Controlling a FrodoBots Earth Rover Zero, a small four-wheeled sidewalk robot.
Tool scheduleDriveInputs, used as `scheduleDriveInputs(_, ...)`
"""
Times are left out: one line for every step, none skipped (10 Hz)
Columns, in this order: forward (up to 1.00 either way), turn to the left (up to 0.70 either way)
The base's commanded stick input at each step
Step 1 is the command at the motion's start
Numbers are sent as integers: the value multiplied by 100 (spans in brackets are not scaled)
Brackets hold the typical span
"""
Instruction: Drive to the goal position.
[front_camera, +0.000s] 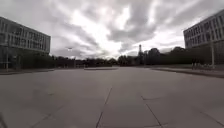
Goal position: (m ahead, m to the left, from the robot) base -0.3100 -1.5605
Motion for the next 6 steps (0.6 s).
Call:
scheduleDriveInputs(70, 0)
scheduleDriveInputs(70, 0)
scheduleDriveInputs(0, 0)
scheduleDriveInputs(0, 0)
scheduleDriveInputs(0, 0)
scheduleDriveInputs(0, 0)
